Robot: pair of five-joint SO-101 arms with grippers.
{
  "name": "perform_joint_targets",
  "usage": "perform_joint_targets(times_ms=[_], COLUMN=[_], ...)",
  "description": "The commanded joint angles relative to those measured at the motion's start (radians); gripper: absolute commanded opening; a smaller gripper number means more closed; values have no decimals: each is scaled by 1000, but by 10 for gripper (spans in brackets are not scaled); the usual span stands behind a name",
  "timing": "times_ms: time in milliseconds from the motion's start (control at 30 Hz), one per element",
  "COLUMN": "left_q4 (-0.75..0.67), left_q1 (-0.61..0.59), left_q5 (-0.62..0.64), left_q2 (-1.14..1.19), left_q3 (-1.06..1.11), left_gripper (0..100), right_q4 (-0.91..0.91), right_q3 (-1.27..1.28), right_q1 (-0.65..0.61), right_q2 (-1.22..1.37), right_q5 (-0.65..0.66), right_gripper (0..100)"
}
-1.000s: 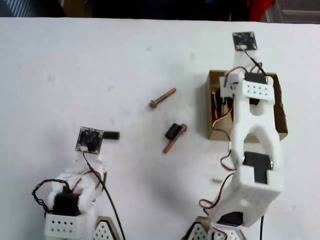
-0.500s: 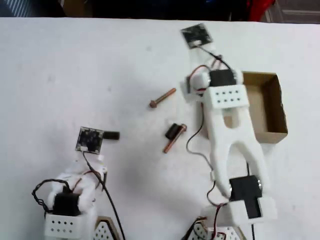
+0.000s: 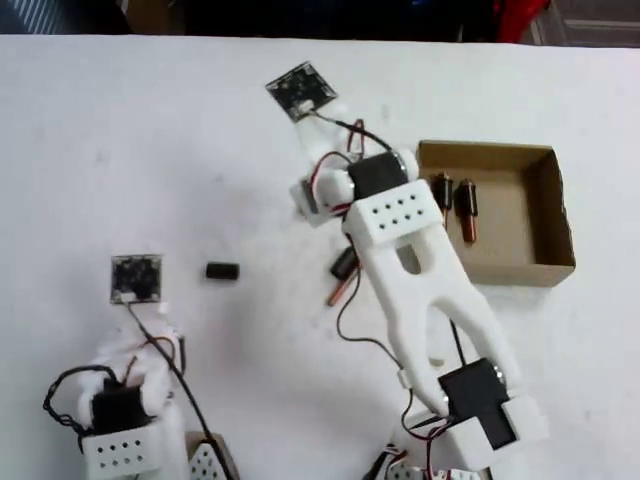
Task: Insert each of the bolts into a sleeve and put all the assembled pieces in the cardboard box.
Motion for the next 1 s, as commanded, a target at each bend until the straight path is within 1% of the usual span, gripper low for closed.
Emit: perform_joint_targets(times_ms=[0, 200, 367, 400, 467, 567, 867, 967], left_q4=[5, 8, 8, 8, 8, 8, 8, 8], left_q1=[-71, -153, -177, -177, -177, -177, -177, -177], left_q5=[-5, -5, -5, -5, -5, -5, -5, -5], left_q2=[-8, -8, -8, -8, -8, -8, -8, -8], left_q3=[-2, -2, -2, -2, -2, -2, -2, -2], left_gripper=[23, 23, 23, 23, 23, 23, 23, 23], right_q4=[-4, -4, -4, -4, -7, -44, -254, -286], right_q3=[-3, 23, 23, 23, 25, 40, 204, 247], right_q1=[-58, -159, -226, -237, -260, -280, -326, -364], right_q2=[-45, -44, -42, -42, -42, -42, -42, -42], right_q5=[-2, 0, 0, 12, 80, 143, 167, 235], right_gripper=[111, 110, 109, 109, 109, 109, 109, 109])
